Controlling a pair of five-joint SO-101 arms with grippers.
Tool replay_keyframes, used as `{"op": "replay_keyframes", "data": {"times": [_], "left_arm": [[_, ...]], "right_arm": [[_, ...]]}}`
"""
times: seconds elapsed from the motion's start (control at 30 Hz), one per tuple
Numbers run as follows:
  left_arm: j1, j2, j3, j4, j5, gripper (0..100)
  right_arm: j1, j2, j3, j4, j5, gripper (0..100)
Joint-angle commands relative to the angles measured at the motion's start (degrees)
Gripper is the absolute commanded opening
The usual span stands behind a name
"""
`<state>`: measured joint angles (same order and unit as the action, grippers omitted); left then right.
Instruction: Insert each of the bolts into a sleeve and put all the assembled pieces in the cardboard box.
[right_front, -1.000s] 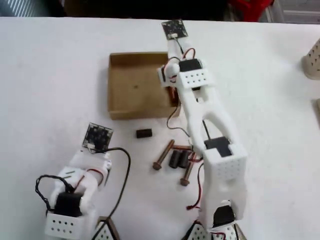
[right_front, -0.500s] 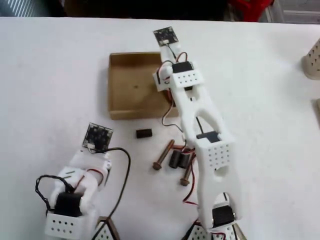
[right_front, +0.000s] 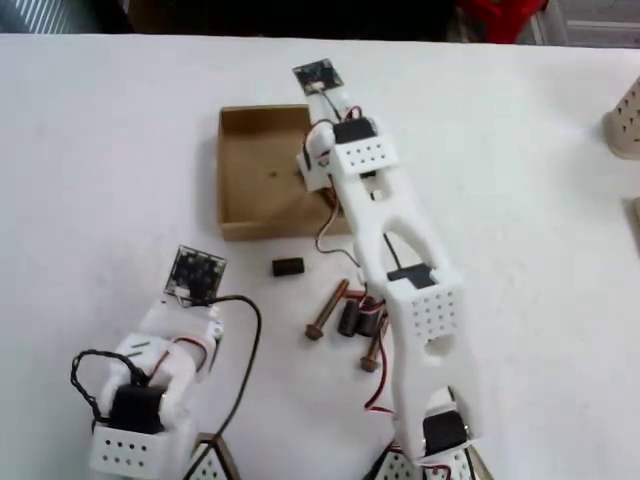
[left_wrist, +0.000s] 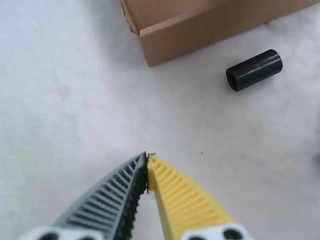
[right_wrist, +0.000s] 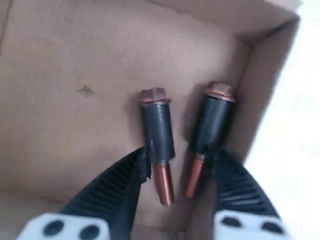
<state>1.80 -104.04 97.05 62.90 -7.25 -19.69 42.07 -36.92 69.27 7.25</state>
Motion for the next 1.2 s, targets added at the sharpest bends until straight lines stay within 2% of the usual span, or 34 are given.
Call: {"op": "replay_keyframes", "data": {"times": [0.0,0.5,0.67,0.73,1.07,1.17], "left_arm": [[-0.6,-0.6,-0.1,-0.9,-0.7,2],[-2.0,-0.6,-0.1,-1.2,-0.7,2],[-2.0,-0.6,-0.1,-1.2,-0.7,2],[-2.0,-0.6,-0.1,-1.2,-0.7,2],[-2.1,-0.6,-0.1,-1.2,-0.7,2],[-2.1,-0.6,-0.1,-1.2,-0.7,2]], "right_arm": [[0.7,-8.7,-4.7,5.9,0.8,9.4],[-3.9,-24.1,-4.6,32.0,0.9,7.8],[-6.5,-30.4,4.8,32.0,1.5,7.7],[-8.8,-34.0,11.6,31.8,4.7,8.0],[-17.7,-49.6,40.4,15.6,7.1,8.1],[-20.4,-50.0,43.8,14.2,15.0,8.1]]}}
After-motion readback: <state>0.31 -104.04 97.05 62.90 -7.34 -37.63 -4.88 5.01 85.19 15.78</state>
